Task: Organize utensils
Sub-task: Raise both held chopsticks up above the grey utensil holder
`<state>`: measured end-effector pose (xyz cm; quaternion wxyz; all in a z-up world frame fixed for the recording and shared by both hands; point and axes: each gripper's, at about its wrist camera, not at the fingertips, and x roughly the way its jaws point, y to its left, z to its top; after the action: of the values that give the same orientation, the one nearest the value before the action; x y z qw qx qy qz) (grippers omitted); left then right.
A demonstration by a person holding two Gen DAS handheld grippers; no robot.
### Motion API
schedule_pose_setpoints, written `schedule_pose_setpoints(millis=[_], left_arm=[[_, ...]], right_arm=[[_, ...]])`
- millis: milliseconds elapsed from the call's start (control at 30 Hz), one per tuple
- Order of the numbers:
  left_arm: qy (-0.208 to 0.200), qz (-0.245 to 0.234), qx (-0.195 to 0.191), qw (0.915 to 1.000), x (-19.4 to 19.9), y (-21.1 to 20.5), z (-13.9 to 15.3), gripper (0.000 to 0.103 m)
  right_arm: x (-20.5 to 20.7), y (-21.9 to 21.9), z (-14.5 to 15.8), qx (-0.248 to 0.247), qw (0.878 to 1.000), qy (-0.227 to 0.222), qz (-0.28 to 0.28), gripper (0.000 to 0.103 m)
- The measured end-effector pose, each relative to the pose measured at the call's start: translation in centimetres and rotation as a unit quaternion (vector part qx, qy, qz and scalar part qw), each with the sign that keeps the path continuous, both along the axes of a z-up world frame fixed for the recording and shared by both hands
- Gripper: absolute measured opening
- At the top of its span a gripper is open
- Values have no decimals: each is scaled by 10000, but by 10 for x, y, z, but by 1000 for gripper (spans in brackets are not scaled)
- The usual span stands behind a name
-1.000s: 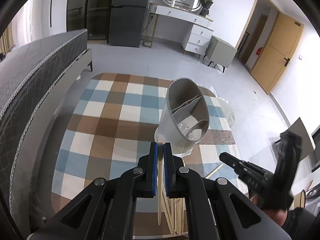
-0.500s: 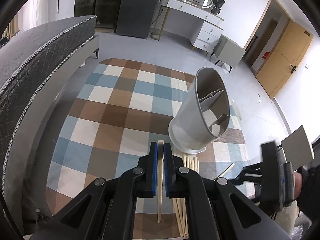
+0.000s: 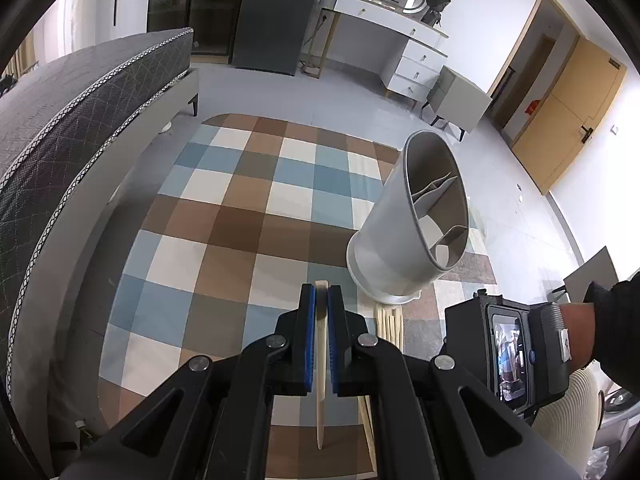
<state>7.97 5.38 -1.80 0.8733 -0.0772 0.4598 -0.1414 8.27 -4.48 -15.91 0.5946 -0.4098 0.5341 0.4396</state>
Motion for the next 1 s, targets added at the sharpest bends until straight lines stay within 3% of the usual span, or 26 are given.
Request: schedule_pose_setpoints(millis=[133,267,467,700,867,1000], left_arm=[[0,13,-93,10000,0,3,1,1],[29,64,-217,9997,-2,5,3,1],[-64,-54,-285,9996,-10,-5,13,1],[-55,-285,-189,9994,-17,-25,27,1],[-22,-299,-150,9994,-19,-33,34,1],[-192,-403,-124,9989,-24,-39,55,1]], right_arm=[[4,-9,15,489,9973,-238,-491,5],[12,-31,49,1402,9768,-441,-1555,5],[-7,-67,88,2620,9160,-780,-2936,5],[-19,-110,107,3740,8154,-816,-4342,5],[-21,-121,119,4118,7763,-829,-4699,5],[-27,-129,139,4359,7573,-1104,-4736,5]])
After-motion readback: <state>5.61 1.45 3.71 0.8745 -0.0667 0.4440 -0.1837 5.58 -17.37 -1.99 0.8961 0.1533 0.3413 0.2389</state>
